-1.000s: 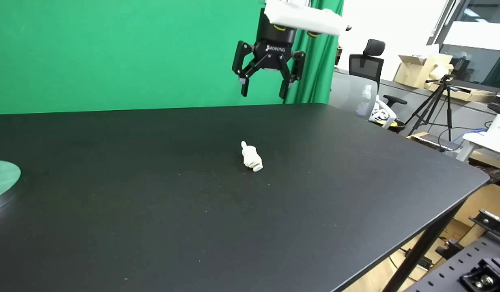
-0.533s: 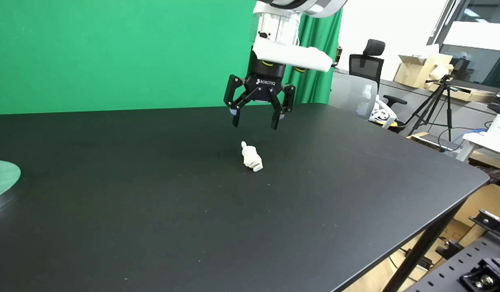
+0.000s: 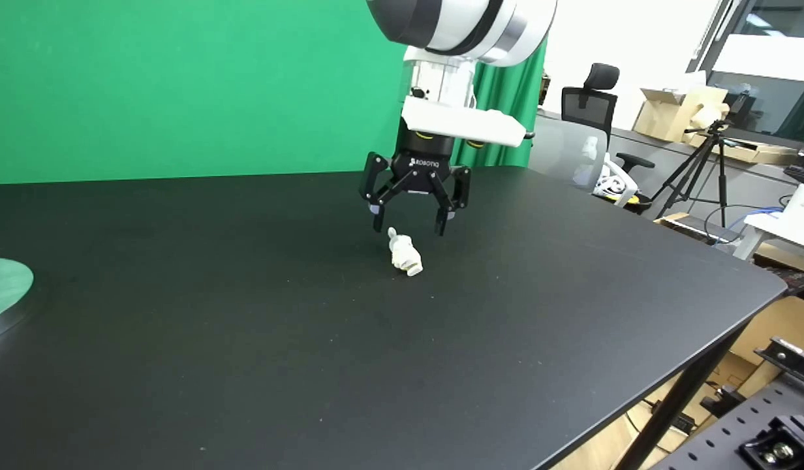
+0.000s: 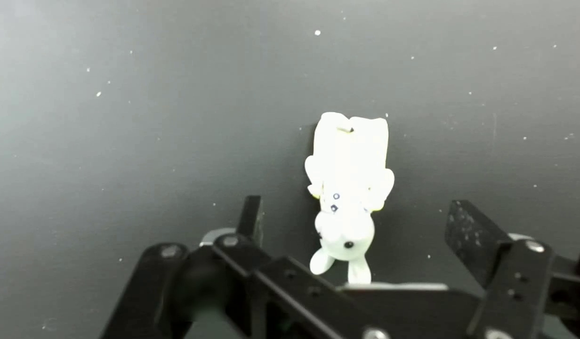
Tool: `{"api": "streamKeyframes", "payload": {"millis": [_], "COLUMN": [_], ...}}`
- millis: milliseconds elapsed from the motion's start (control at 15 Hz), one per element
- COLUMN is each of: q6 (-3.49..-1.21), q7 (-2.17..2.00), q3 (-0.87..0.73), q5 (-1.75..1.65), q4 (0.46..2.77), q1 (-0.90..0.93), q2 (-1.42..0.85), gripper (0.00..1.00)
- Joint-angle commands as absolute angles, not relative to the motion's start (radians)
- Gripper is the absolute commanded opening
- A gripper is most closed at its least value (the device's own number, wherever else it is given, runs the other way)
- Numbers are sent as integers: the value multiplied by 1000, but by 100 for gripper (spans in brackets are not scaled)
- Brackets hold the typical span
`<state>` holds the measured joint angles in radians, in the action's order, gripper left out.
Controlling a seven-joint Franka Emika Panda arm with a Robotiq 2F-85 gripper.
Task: Move the white object to the right slightly
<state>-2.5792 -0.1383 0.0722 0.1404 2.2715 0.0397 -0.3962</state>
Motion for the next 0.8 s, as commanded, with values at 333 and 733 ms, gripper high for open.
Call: {"api": "streamKeyframes", "payload": {"millis": [333,733], "q6": [-2539,-2526], "q7": [-122,-99], "q3": [69,71], "q5": [168,176], "q4": [2217,2214], "q1": [24,14], "q2": [-451,-443], "gripper": [45,7]}}
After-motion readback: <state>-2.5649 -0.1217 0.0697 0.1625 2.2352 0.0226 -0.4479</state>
